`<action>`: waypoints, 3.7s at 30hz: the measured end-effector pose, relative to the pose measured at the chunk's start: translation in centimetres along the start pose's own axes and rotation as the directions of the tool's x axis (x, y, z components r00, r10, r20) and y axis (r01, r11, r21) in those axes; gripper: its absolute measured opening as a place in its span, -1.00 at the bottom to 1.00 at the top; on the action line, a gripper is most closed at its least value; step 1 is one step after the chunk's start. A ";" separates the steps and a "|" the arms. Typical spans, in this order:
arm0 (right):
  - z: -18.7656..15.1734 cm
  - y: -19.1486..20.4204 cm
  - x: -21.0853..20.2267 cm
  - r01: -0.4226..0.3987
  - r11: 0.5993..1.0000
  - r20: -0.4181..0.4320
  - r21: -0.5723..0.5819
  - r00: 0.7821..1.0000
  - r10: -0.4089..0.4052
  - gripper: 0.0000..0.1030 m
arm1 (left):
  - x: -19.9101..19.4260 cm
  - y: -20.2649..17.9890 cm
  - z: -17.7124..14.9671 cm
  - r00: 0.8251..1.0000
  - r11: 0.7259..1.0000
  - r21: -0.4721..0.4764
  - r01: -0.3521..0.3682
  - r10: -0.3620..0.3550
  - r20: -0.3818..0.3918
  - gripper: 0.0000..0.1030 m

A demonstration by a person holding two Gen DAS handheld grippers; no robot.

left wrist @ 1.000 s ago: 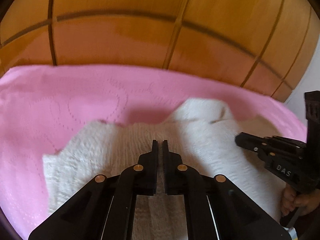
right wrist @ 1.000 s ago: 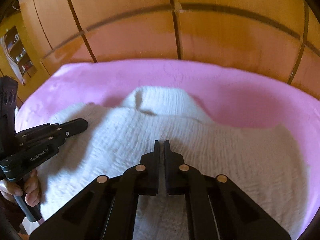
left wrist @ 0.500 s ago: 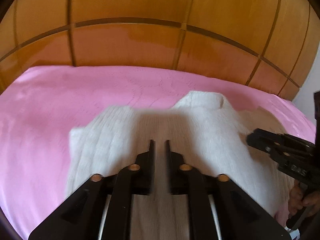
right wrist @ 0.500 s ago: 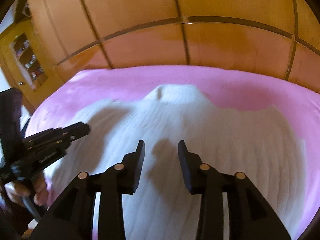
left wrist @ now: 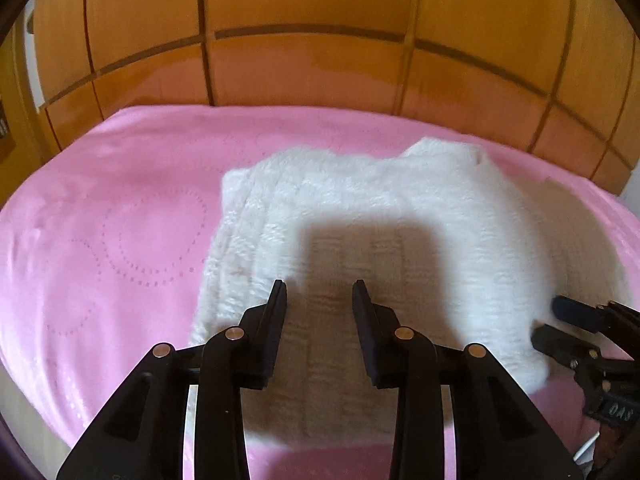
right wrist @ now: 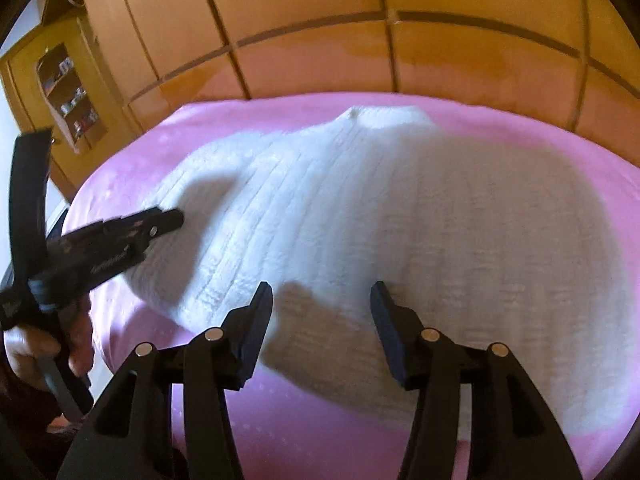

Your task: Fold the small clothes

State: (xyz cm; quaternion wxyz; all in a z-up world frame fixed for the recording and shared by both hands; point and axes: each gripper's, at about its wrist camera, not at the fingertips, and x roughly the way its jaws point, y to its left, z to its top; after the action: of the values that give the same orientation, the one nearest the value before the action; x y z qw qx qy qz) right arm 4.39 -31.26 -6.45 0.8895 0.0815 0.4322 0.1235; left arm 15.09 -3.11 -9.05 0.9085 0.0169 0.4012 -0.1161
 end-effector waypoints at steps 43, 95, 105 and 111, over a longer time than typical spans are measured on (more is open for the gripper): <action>-3.9 -18.6 -5.3 0.006 0.852 0.024 0.524 0.999 -0.022 -0.35 | -1.0 -3.4 -2.6 0.995 0.995 0.043 0.092 -0.090 -0.052 -0.06; 4.9 10.5 1.1 -0.419 0.906 -0.021 -0.056 0.908 0.418 0.01 | 1.1 12.7 1.5 0.770 0.611 -0.570 0.550 -0.635 0.063 0.31; 1.8 1.2 0.6 -0.226 0.964 0.014 0.139 0.974 0.226 0.04 | 4.5 7.5 3.8 0.793 0.716 -0.491 0.496 -0.604 -0.078 -0.29; 1.6 3.3 1.2 -0.209 0.975 0.003 0.071 0.978 0.209 0.04 | 1.8 6.6 5.2 0.858 0.790 -0.399 0.465 -0.514 -0.016 -0.66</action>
State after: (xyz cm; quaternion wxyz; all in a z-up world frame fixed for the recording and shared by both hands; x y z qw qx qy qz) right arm 5.92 -27.85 -5.55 0.8671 0.1578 0.4276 0.2012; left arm 21.56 2.31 -7.25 0.8059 -0.2575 0.4620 -0.2661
